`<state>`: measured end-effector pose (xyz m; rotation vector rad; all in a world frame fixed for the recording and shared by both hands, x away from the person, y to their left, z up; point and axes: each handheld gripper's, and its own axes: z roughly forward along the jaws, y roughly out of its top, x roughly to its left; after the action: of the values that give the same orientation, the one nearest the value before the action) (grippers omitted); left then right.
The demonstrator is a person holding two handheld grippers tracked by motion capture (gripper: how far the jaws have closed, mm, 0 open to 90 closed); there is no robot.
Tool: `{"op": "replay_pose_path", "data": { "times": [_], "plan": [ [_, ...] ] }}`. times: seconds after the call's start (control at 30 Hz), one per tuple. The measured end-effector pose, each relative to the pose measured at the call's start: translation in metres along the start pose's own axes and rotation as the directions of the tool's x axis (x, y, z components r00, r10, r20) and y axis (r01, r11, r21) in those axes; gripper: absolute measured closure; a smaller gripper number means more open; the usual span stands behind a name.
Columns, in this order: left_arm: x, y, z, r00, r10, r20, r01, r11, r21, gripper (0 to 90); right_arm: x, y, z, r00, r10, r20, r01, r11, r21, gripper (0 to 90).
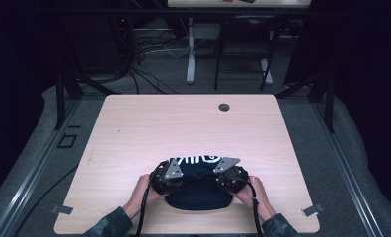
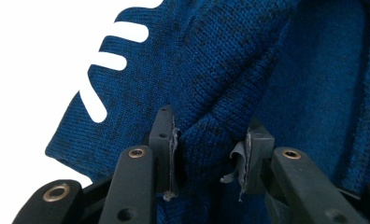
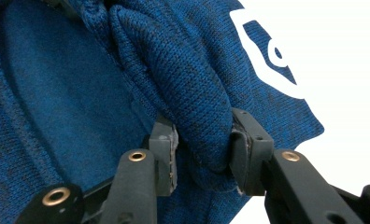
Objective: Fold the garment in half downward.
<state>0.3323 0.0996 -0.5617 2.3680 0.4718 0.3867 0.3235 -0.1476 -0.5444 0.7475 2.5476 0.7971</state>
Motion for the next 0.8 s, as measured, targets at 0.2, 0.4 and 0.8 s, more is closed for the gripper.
{"op": "replay_pose_path", "data": {
  "times": [0.2, 0.4, 0.8],
  "plan": [
    [0.000, -0.003, 0.000, 1.0000, -0.007, 0.004, 0.007, 0.9999, -0.008, 64.4, 0.002, -0.002, 0.001, 1.0000, -0.002, 0.004, 0.002, 1.000, -0.005, 63.9],
    [0.003, -0.003, 0.004, 0.9991, -0.005, -0.041, 0.005, 1.0000, -0.008, 64.2, 0.003, 0.002, 0.007, 0.9984, -0.018, 0.054, 0.019, 1.000, -0.010, 64.0],
    [0.004, -0.004, -0.018, 0.9956, -0.081, 0.046, 0.083, 0.9961, -0.032, 38.9, 0.008, 0.004, 0.000, 0.9990, -0.014, 0.042, 0.013, 1.000, 0.023, 50.9]
  ]
}}
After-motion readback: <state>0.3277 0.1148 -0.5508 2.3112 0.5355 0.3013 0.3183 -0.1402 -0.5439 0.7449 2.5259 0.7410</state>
